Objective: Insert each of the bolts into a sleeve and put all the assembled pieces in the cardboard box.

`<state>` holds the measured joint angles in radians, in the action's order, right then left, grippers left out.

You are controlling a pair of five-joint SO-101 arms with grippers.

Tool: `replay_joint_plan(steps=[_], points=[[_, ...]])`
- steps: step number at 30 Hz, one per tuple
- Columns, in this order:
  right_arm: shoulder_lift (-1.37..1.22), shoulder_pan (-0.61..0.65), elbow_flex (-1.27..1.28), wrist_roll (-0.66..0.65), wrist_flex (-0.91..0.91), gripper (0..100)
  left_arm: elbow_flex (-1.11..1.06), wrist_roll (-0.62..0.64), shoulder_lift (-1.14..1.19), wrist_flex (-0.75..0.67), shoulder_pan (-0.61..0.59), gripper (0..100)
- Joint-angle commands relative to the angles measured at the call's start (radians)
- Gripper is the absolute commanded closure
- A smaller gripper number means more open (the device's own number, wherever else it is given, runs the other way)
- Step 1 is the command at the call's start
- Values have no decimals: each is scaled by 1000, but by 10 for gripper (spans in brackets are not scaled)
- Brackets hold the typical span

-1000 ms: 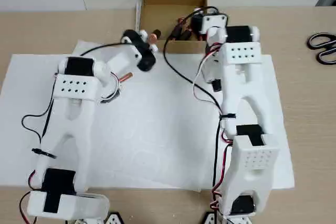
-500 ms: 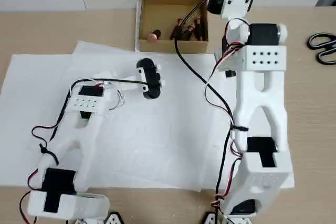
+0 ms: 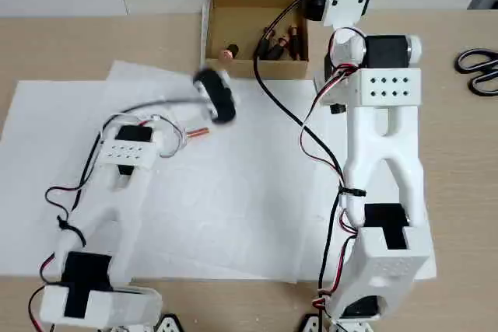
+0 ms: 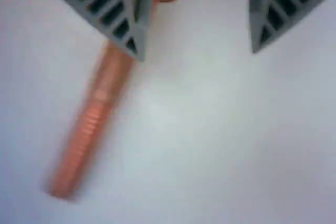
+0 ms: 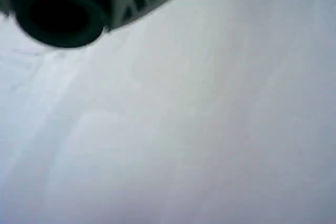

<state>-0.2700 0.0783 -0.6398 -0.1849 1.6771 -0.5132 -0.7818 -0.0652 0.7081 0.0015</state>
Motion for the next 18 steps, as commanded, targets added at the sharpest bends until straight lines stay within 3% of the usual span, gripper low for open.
replay_joint_plan(steps=[1,5,11,15,18], points=[[64,7,-46,0,-4,995,177,417,-46,150,-9,874],[64,8,-46,5,-4,995,329,683,-46,353,-6,874],[68,19,-46,5,-1,995,375,1031,-46,315,-40,874],[70,27,-46,5,1,995,384,1387,-46,331,-48,873],[70,30,-46,5,1,995,380,1531,-38,328,-51,877]])
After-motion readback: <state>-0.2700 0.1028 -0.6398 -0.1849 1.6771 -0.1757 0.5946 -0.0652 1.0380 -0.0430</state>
